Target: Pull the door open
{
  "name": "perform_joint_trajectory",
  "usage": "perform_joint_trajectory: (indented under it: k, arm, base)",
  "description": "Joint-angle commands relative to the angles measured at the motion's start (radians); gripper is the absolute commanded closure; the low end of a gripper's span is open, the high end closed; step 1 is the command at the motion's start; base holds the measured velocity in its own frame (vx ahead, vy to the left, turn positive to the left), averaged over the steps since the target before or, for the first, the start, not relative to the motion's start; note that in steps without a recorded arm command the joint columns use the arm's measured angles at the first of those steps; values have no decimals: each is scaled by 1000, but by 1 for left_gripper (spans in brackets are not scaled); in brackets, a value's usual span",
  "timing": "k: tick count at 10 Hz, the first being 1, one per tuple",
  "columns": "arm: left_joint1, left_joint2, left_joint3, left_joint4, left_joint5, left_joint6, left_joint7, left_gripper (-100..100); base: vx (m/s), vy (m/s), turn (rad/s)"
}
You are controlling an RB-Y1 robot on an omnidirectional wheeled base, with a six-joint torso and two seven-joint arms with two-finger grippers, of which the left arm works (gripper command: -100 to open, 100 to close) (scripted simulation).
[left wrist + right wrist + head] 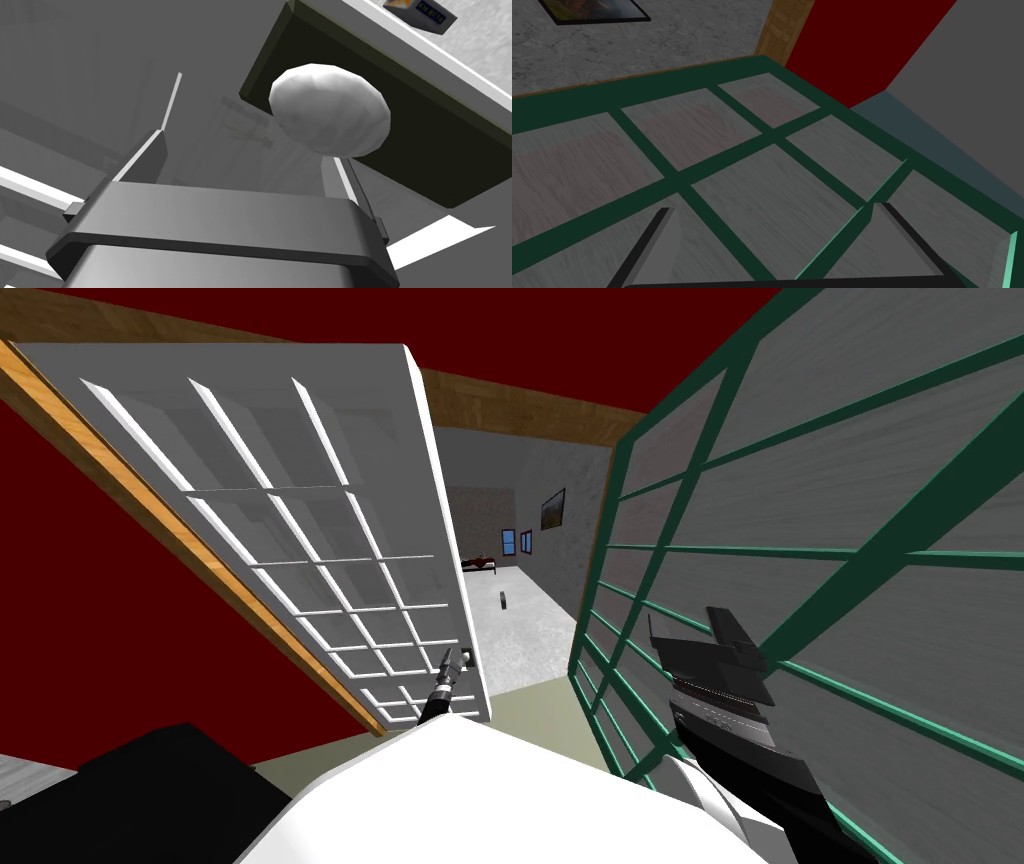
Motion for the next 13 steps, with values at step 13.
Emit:
perform_joint_trajectory:
  k: [13]
  arm:
    - [-36, -53, -24, 11, 72, 10, 237, -100]
  base:
    - [-39, 7, -28]
